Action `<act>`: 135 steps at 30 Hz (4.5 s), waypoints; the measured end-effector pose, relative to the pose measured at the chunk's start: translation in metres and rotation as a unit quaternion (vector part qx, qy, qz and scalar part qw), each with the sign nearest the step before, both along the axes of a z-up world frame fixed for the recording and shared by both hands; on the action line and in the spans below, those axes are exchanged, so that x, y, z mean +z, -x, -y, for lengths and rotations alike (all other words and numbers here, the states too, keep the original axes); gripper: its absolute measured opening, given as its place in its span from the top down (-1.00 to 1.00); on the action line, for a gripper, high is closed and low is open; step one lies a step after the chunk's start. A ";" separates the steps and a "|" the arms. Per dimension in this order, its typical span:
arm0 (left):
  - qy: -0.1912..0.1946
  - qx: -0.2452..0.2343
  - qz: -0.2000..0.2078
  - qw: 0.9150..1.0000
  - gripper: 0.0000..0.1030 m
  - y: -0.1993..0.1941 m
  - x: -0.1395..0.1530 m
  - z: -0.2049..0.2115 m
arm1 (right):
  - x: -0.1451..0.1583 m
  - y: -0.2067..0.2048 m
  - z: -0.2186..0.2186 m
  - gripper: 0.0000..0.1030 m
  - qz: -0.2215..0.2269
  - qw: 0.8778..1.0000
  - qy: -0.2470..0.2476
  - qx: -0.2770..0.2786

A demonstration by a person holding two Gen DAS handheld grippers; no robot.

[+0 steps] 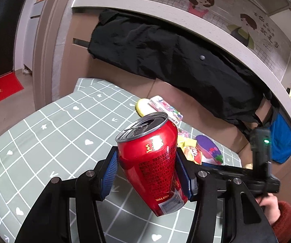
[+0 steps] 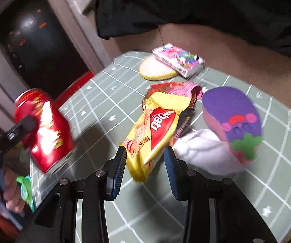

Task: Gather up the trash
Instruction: 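Grasp the yellow snack wrapper with the right tool while the left tool holds the red can, then carry the can and wrapper to the trash bag and release both, then grasp the purple sponge with the right tool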

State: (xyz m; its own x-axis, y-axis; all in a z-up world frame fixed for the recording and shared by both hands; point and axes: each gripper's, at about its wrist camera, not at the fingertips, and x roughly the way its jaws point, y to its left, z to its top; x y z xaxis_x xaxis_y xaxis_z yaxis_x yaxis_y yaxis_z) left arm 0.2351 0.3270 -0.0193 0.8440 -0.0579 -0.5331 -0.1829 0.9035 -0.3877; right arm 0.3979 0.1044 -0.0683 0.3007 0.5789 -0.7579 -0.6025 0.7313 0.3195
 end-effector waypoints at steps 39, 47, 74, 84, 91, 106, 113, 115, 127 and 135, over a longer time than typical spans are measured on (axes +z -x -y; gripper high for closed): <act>-0.156 -0.122 0.109 0.974 -0.07 -0.012 0.094 0.222 | 0.141 0.108 0.207 0.78 0.277 0.959 0.007 -0.066; -0.161 -0.168 0.122 0.965 -0.06 -0.022 0.108 0.290 | 0.148 0.123 0.283 0.77 0.288 0.948 0.005 -0.133; -0.117 -0.302 0.047 0.945 -0.06 -0.095 0.063 0.419 | 0.137 0.099 0.393 0.77 0.237 0.945 0.013 -0.225; -0.106 -0.320 0.017 0.941 -0.07 -0.116 0.043 0.430 | 0.106 0.079 0.405 0.77 0.196 0.951 0.010 -0.238; -0.024 -0.383 -0.029 0.923 -0.07 -0.149 0.020 0.426 | 0.088 0.067 0.412 0.51 0.159 0.957 0.002 -0.244; 0.028 -0.396 -0.090 0.913 -0.17 -0.177 0.003 0.416 | 0.094 0.072 0.414 0.38 0.167 0.939 0.014 -0.300; 0.018 -0.385 -0.058 0.921 -0.27 -0.171 0.004 0.411 | 0.117 0.077 0.400 0.38 0.200 0.932 0.012 -0.302; -0.005 -0.368 -0.036 0.929 -0.31 -0.167 0.011 0.403 | 0.118 0.076 0.392 0.38 0.200 0.935 0.015 -0.292; -0.115 -0.189 -0.015 0.975 -0.33 -0.161 0.026 0.247 | 0.116 0.056 0.297 0.33 0.208 0.959 -0.016 -0.190; -0.022 -0.054 -0.076 0.995 -0.31 -0.218 -0.011 0.072 | 0.099 0.025 0.199 0.33 0.187 0.974 -0.004 -0.125</act>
